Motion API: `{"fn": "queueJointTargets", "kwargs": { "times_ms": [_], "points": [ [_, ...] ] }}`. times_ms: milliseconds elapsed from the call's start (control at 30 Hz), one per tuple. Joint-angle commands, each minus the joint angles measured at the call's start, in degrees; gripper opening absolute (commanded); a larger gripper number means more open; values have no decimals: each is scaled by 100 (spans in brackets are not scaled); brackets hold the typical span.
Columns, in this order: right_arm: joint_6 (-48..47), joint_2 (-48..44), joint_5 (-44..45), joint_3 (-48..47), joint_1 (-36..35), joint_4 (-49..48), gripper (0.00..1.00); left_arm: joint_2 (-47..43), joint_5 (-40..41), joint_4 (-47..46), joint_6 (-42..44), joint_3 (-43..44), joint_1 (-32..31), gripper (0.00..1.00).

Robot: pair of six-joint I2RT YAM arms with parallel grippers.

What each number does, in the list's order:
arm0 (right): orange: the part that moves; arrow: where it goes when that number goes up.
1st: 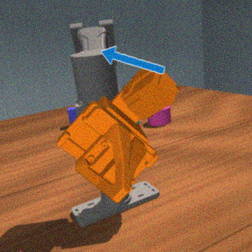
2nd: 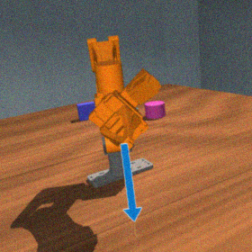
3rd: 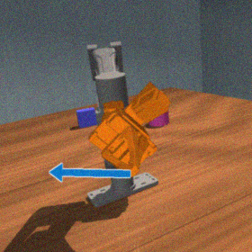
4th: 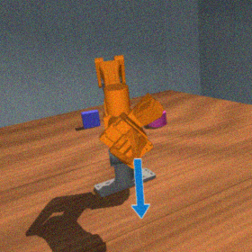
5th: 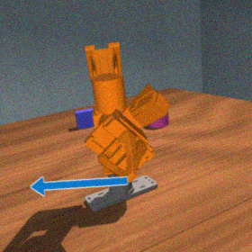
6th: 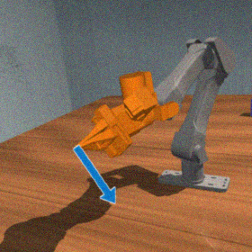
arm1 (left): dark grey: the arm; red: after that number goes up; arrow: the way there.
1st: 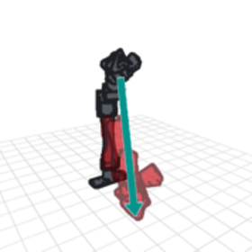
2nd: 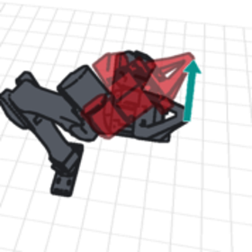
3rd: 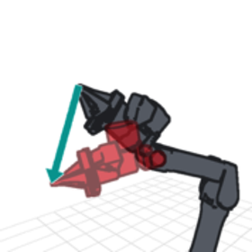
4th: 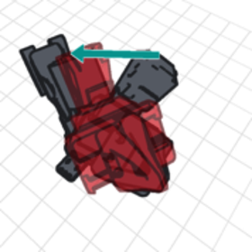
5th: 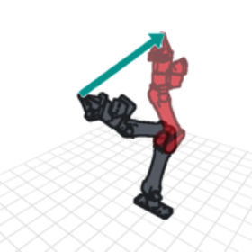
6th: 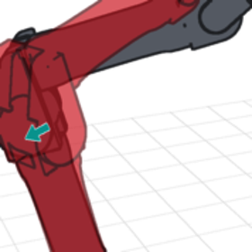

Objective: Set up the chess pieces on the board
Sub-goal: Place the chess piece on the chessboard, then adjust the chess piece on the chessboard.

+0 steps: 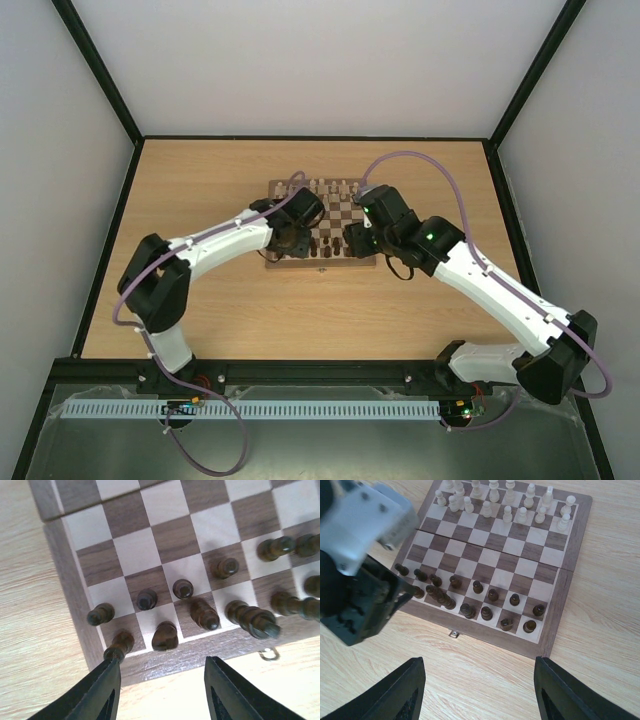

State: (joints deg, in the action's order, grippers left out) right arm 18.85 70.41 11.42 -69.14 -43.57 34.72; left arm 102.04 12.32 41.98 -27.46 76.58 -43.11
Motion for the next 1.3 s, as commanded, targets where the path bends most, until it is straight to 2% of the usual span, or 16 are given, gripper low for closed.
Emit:
{"fn": "queueJointTargets", "kwargs": {
  "times_ms": [0, 200, 367, 567, 800, 1033, 1267],
  "points": [
    [-24, 131, 40, 59, 7, 30, 60, -615, 121, 258, -167, 54, -65, 50],
    [63, 504, 73, 11, 16, 110, 58, -1439, 86, 48, -382, -442, -126, 51],
    [237, 927, 3, 138, 84, 156, 51, -2148, -41, -143, -504, -973, -268, 52],
    [454, 1420, -251, 306, 130, -4, 49, -2723, -90, -138, -419, -1300, -320, 55],
    [556, 2069, -321, 186, 130, -66, 40, -3035, -97, -150, -284, -1549, -307, 56],
    [629, 2562, -10, 10, 138, -18, 27, -3187, -148, -163, -200, -1626, -263, 57],
    [573, 2800, 79, -131, 286, -85, 27, -3178, -166, -189, -167, -1632, -220, 57]
  ]
}}
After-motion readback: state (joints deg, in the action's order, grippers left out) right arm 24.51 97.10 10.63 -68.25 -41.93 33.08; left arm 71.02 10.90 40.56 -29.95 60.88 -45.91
